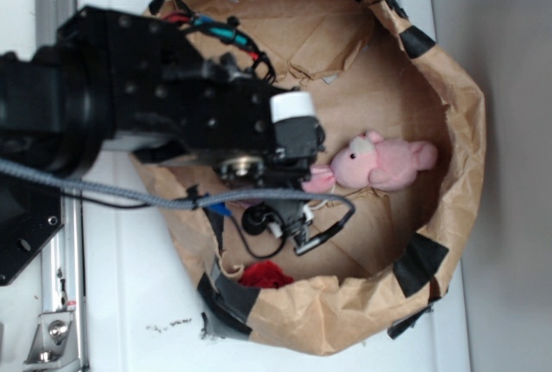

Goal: Grab the black box.

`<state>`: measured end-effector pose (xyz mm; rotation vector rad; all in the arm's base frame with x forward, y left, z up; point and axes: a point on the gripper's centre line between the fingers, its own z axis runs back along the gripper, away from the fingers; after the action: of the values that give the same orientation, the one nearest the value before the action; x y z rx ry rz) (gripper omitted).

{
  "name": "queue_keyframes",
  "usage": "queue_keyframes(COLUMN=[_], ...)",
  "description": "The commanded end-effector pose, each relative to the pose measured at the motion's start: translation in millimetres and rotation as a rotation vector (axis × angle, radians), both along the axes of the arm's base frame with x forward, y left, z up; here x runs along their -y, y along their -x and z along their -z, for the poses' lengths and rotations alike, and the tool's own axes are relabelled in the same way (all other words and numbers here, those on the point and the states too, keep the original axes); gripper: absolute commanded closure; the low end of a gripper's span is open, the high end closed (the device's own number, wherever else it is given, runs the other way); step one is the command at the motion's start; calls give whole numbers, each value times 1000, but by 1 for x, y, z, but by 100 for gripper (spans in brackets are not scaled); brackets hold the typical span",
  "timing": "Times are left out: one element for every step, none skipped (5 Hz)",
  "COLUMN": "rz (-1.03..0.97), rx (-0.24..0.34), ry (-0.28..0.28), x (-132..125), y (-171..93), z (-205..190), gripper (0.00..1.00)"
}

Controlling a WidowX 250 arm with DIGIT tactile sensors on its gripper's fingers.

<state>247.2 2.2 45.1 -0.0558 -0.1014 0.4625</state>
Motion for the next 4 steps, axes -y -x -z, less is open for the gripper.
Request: queue_keyframes(rz=[-18, -12, 5, -13], rx=[61, 73, 85, 70], ry=[32, 20, -20, -57], x=[-36, -45, -51, -63], y=[-3, -5, -6, -11], z=[-49, -50, -42, -29], gripper=[0, 0, 0, 0])
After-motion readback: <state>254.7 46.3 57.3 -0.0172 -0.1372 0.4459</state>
